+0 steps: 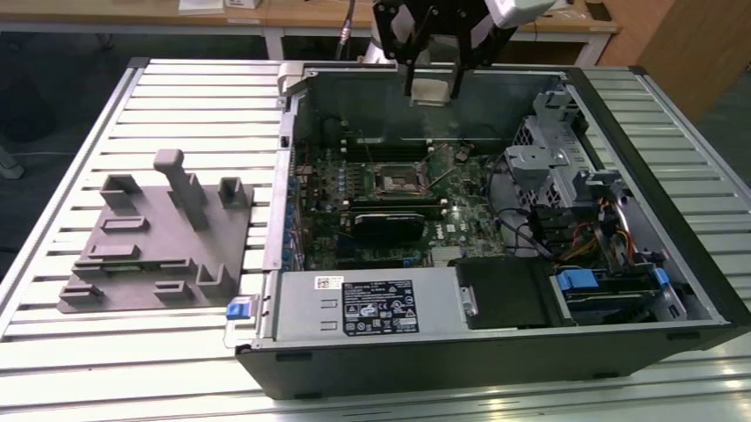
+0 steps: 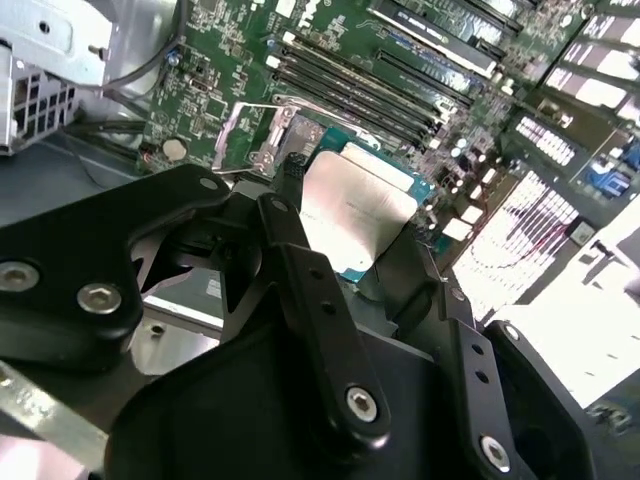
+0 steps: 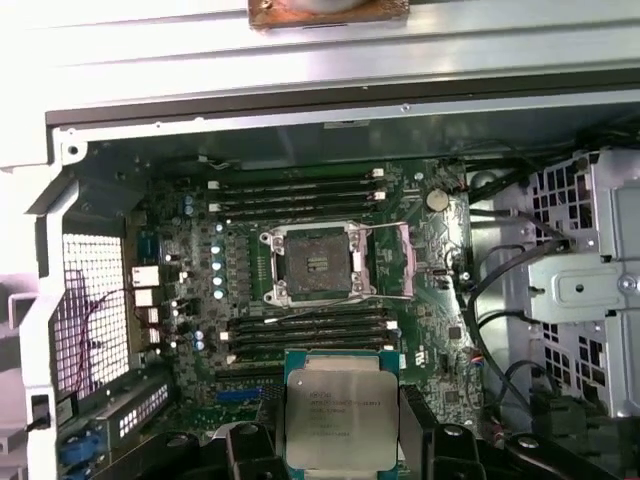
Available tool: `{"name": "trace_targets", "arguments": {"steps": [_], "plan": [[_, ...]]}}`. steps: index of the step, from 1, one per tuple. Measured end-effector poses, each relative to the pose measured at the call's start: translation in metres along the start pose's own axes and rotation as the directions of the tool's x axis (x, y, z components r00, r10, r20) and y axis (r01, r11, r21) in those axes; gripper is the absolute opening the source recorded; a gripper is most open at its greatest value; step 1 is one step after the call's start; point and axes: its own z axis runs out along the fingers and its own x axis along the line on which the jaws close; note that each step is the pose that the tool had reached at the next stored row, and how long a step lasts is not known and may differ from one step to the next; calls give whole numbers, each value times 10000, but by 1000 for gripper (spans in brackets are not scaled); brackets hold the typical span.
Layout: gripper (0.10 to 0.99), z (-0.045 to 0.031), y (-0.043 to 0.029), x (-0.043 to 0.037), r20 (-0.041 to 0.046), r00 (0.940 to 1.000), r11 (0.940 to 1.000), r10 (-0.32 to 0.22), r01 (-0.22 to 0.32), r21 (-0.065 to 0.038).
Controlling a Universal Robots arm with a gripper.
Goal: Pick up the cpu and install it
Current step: 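Place the cpu into insertion slot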
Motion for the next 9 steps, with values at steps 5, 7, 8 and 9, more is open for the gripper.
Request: {"name": "trace_targets", "arguments": {"steps": [5, 7, 8, 9], "plan": [[541, 5, 2, 0, 23, 9980, 9980, 636, -636, -7], [541, 7, 3, 0, 32, 9962, 9962, 875, -875, -10], [541, 9, 3, 0, 36, 9951, 9951, 990, -990, -12], [541, 9, 3, 0, 40, 9939, 9939, 1104, -1104, -12]]}}
